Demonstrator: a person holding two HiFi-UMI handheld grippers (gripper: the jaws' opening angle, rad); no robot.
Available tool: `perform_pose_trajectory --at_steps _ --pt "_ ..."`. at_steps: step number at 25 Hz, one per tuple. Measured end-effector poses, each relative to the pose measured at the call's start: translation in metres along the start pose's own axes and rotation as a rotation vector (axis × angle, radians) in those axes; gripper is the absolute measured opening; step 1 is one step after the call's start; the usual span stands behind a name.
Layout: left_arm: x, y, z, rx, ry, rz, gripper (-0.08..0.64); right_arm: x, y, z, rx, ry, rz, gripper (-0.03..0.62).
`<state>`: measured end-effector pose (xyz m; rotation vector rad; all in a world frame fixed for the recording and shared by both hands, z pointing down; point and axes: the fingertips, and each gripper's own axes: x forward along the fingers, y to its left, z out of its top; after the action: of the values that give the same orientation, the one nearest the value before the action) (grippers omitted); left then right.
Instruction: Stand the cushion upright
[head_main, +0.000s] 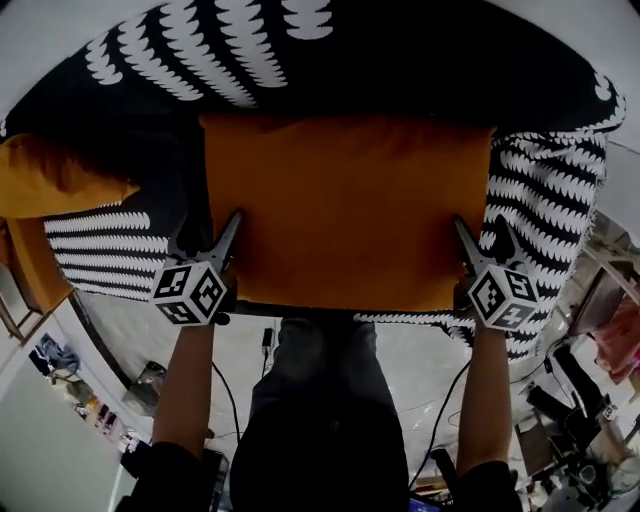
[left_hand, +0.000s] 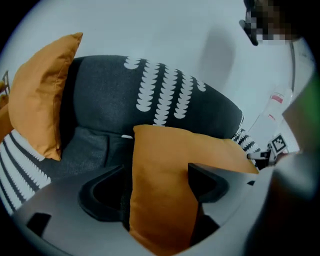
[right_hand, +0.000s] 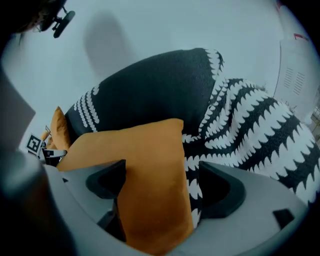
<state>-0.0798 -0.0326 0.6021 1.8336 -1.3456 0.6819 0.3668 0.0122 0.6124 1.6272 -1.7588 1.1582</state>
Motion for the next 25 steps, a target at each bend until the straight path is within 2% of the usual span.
perform_pose_trajectory --at_steps 3,6,10,16,21,25 --pt "0.011 0.001 0.000 0.014 0.021 -0.049 0.457 0.012 -0.007 -0.014 0.105 0.053 0.004 0.457" --pt "0.024 0.006 0.004 0.045 0.052 -0.108 0.480 0.024 -0.007 -0.015 0.171 0.075 0.025 0.471" --pt "0.041 0.005 0.001 -0.010 0.105 -0.193 0.497 0.031 -0.007 -0.011 0.141 0.095 0.052 0.471" --pt "0.048 0.004 -0.008 -0.156 0.161 -0.289 0.522 0.043 -0.009 -0.017 0.150 0.144 0.081 0.486" --pt "0.052 0.003 -0.012 -0.188 0.174 -0.316 0.523 0.050 -0.011 -0.022 0.175 0.182 0.101 0.495" --pt "0.053 0.004 -0.019 -0.226 0.169 -0.343 0.520 0.053 -0.006 -0.026 0.160 0.168 0.116 0.492"
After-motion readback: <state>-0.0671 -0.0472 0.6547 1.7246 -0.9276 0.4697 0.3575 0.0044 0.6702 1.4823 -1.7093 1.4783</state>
